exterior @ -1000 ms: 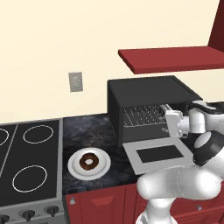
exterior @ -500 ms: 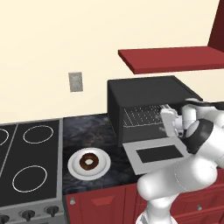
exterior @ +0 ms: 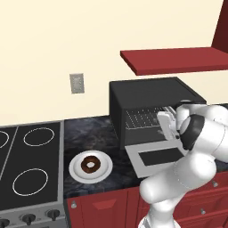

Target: Pick up the bagel from the plate, place it on the toaster oven rack, close the door, and set the timer.

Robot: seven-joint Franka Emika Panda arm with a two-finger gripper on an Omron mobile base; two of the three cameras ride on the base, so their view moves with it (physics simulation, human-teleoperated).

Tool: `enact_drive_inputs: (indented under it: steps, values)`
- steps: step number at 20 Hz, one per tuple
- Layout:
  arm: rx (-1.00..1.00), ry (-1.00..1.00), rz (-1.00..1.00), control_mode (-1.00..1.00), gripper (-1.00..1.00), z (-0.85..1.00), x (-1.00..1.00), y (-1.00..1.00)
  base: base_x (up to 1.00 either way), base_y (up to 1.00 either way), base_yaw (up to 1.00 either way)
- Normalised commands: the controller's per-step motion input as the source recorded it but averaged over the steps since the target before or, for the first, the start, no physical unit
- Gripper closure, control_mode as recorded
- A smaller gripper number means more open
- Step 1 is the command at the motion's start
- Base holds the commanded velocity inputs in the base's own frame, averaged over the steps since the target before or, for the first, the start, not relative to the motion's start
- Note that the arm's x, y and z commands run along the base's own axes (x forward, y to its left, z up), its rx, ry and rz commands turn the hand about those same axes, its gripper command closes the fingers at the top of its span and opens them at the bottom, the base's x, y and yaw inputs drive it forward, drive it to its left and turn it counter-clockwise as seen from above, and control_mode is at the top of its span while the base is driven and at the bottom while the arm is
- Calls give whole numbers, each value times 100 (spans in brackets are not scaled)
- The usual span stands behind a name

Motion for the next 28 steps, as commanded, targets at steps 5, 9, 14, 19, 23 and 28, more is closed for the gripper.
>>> enact_drive_inputs:
  steps: [5,9,14,19,23,28]
  values:
    - [1,0,0,-100,-100,-24,39,0,0,0,0]
    - [0,3,0,-100,100,-26,21,0,0,0,0]
    - [0,16,0,-100,100,-10,0,-2,0,0,0]
    - [0,18,0,-100,100,-11,-33,-6,0,0,0]
    - [0,7,0,-100,100,-29,-94,-17,0,0,0]
    - [0,6,0,-100,100,-33,-100,-22,0,0,0]
